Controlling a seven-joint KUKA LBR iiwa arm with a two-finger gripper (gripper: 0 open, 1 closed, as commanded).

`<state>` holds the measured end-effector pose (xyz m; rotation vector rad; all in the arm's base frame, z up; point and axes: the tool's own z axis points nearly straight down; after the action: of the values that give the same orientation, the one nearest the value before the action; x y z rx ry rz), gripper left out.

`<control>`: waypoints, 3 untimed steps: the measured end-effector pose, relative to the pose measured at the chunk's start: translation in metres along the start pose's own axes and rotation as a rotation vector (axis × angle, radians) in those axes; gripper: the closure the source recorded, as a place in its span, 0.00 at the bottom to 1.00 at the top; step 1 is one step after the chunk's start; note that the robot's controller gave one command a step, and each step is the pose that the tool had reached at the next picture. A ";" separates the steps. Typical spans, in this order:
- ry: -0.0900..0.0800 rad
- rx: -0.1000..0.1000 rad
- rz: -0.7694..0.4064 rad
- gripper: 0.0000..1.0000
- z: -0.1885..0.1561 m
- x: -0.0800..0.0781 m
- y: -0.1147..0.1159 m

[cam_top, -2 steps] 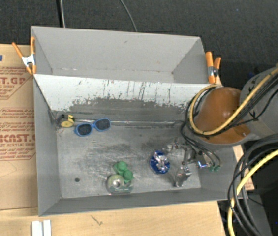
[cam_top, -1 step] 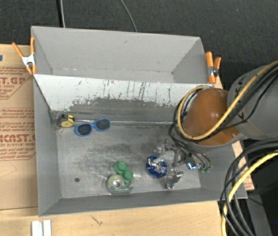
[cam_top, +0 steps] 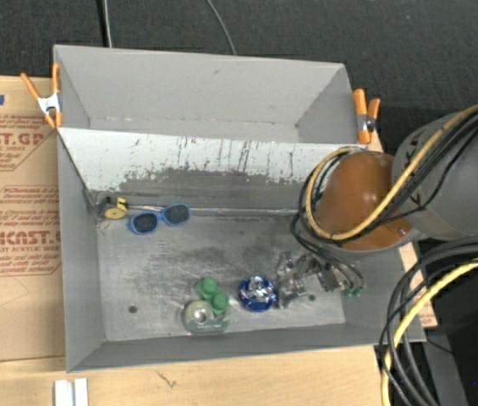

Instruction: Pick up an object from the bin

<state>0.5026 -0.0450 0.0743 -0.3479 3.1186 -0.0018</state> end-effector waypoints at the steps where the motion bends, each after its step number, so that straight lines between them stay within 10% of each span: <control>1: -0.013 -0.001 -0.431 1.00 0.000 0.012 -0.019; 2: -0.004 0.000 -0.429 0.00 0.002 0.015 -0.021; 3: -0.001 -0.003 -0.539 0.00 -0.002 0.004 0.039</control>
Offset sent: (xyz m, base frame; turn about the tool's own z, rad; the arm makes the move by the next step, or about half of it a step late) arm -0.0120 -0.0256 -0.0043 -0.4293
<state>0.4905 -0.0073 0.0763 -1.1649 2.9132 0.0015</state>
